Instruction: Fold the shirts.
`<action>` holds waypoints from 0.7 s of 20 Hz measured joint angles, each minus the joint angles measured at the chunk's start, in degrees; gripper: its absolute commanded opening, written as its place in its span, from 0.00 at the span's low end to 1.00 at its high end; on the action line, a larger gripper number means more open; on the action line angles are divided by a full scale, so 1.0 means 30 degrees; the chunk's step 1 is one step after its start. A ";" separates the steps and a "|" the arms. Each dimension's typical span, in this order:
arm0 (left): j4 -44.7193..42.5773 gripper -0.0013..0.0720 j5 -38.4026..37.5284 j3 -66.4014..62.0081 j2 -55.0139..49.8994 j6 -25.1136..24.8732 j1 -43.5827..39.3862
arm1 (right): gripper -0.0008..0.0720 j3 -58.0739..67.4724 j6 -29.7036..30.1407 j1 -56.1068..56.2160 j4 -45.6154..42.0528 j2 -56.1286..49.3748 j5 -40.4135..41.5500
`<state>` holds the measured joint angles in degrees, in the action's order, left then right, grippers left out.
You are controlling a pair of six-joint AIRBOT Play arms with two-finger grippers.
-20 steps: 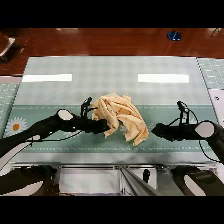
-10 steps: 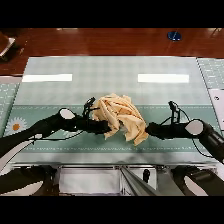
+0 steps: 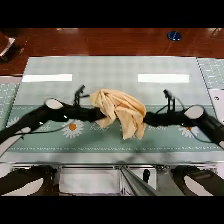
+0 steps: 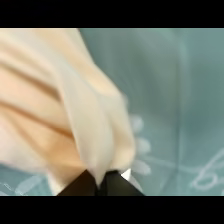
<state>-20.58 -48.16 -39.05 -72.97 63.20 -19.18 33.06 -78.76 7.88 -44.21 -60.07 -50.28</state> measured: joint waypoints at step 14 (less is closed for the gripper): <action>-0.2892 0.04 -0.5034 -1.5052 0.9464 0.1362 1.3063 | 0.05 2.5026 -0.2885 -0.1362 -0.8626 0.3577 -0.7475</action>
<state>-29.26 -63.26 -84.20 -44.58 67.29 20.01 108.14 -87.42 3.79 -70.08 -49.34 -72.71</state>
